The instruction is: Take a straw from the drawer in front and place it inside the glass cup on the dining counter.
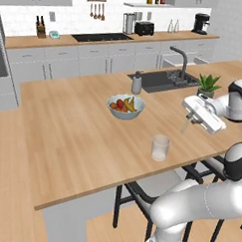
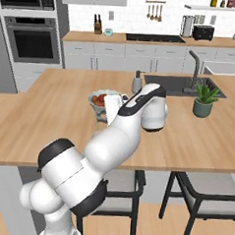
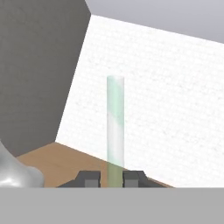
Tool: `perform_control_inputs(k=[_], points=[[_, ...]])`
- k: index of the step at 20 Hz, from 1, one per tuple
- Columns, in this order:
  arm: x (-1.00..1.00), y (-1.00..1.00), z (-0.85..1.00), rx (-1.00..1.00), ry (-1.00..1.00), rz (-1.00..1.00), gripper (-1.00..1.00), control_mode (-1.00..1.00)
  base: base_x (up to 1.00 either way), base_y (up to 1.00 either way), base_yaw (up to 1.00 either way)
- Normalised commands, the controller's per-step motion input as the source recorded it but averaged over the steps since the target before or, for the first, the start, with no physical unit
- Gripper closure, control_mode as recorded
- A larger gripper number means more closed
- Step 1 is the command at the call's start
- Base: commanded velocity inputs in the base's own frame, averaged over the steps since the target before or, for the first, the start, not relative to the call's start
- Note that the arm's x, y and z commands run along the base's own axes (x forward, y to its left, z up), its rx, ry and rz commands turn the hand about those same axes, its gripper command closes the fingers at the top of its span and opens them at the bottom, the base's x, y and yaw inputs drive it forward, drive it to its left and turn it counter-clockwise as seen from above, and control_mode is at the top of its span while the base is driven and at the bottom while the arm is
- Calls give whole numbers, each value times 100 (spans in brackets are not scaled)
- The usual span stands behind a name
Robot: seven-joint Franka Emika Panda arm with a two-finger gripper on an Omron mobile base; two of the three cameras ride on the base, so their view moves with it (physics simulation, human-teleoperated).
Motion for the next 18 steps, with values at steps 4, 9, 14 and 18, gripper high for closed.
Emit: perform_control_inputs(k=[4, 9, 14, 18], points=[[1, 0, -18, 0, 0, 0, 100, -100, 0, 0, 0], [0, 0, -19, 0, 0, 0, 100, -100, 0, 0, 0], [0, 0, -17, 0, 0, 0, 100, -100, 0, 0, 0], [8, -5, -13, 0, 0, 0, 100, -100, 0, 0, 0]])
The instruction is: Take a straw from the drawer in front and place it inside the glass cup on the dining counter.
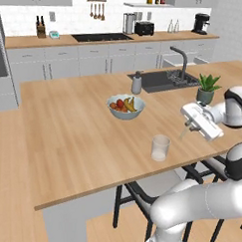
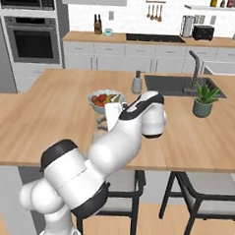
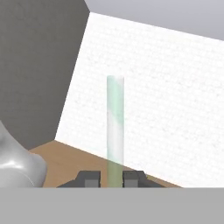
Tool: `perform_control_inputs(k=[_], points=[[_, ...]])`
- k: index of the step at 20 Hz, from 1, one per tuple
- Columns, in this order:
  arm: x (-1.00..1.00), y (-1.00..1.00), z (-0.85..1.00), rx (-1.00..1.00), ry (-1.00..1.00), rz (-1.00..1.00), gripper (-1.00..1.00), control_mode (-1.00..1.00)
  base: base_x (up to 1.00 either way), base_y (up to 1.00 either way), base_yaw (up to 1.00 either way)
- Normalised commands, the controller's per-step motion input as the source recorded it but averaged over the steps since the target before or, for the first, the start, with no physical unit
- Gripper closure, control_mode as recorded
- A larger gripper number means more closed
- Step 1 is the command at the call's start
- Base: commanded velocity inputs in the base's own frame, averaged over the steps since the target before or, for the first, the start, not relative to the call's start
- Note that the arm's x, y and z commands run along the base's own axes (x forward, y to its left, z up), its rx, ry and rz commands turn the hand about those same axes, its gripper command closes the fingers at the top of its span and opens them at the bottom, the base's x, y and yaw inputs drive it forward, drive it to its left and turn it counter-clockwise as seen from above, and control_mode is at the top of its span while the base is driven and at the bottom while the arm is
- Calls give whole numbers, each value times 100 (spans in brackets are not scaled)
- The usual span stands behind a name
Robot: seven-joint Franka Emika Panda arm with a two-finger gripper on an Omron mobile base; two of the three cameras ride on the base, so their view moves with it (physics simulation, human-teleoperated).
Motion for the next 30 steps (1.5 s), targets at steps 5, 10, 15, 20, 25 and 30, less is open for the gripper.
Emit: perform_control_inputs(k=[5, 10, 15, 20, 25, 30], points=[[14, -2, -12, 0, 0, 0, 100, -100, 0, 0, 0], [17, 0, -17, 0, 0, 0, 100, -100, 0, 0, 0], [16, 0, -17, 0, 0, 0, 100, -100, 0, 0, 0], [16, 0, -14, 0, 0, 0, 100, -100, 0, 0, 0], [19, 1, -11, 0, 0, 0, 100, -100, 0, 0, 0], [20, 7, -8, 0, 0, 0, 100, -100, 0, 0, 0]])
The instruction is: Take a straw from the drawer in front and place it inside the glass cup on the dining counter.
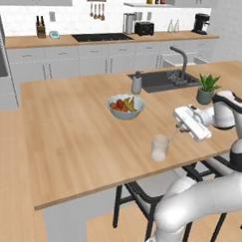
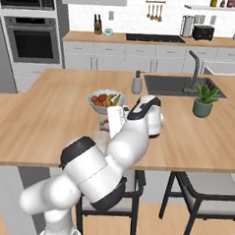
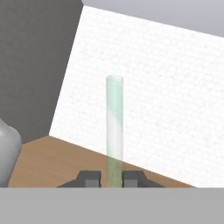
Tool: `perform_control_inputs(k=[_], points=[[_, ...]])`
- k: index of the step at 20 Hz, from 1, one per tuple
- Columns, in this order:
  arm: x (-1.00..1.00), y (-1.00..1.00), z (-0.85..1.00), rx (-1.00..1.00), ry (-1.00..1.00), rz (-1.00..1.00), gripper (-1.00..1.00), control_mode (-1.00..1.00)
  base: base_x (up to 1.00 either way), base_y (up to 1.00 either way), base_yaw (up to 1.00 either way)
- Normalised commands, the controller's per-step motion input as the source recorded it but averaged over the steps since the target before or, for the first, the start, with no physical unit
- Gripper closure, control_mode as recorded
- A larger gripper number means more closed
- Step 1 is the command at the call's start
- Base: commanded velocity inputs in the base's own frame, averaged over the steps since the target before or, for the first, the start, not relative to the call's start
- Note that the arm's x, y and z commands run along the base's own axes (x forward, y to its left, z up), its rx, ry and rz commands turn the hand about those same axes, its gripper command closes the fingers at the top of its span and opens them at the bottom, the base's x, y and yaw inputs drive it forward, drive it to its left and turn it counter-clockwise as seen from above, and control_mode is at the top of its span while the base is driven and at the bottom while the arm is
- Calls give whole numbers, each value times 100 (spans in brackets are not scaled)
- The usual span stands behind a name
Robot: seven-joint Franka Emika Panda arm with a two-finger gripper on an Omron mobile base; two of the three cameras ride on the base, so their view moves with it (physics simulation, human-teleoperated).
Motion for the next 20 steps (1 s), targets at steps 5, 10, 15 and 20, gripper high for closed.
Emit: perform_control_inputs(k=[5, 10, 15, 20], points=[[12, 11, -11, 0, 0, 0, 100, -100, 0, 0, 0], [12, 7, -13, 0, 0, 0, 100, -100, 0, 0, 0], [8, 0, -13, 0, 0, 0, 100, -100, 0, 0, 0], [5, 1, -14, 0, 0, 0, 100, -100, 0, 0, 0]])
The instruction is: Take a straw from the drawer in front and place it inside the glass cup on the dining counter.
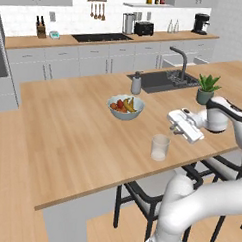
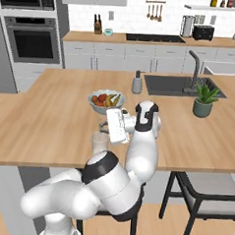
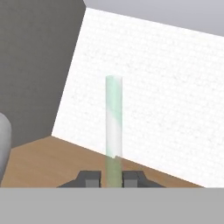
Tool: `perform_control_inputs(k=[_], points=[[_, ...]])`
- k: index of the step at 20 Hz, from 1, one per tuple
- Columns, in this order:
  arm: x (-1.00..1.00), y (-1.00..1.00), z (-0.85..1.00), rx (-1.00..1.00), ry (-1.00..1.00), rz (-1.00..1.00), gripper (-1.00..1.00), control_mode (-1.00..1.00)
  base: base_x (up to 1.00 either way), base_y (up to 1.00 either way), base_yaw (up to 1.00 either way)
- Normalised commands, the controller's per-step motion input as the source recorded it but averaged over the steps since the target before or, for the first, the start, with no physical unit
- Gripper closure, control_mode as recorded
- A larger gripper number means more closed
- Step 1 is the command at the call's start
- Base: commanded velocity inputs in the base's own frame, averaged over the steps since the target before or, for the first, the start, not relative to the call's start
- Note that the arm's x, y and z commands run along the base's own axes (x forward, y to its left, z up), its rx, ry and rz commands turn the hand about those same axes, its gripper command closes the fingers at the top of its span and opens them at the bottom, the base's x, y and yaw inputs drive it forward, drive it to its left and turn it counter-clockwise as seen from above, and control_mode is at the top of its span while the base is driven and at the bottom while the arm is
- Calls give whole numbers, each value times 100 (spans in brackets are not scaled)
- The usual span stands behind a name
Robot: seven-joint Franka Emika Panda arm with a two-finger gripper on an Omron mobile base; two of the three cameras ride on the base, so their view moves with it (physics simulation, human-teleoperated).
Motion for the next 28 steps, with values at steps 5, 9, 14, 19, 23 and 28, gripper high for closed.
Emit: perform_control_inputs(k=[5, 9, 14, 19, 23, 28], points=[[13, 4, -11, 0, 0, 0, 100, -100, 0, 0, 0], [14, 4, -11, 0, 0, 0, 100, -100, 0, 0, 0], [14, 4, -15, 0, 0, 0, 100, -100, 0, 0, 0], [14, 2, -18, 0, 0, 0, 100, -100, 0, 0, 0], [17, 1, -16, 0, 0, 0, 100, -100, 0, 0, 0], [20, 0, -17, 0, 0, 0, 100, -100, 0, 0, 0]])
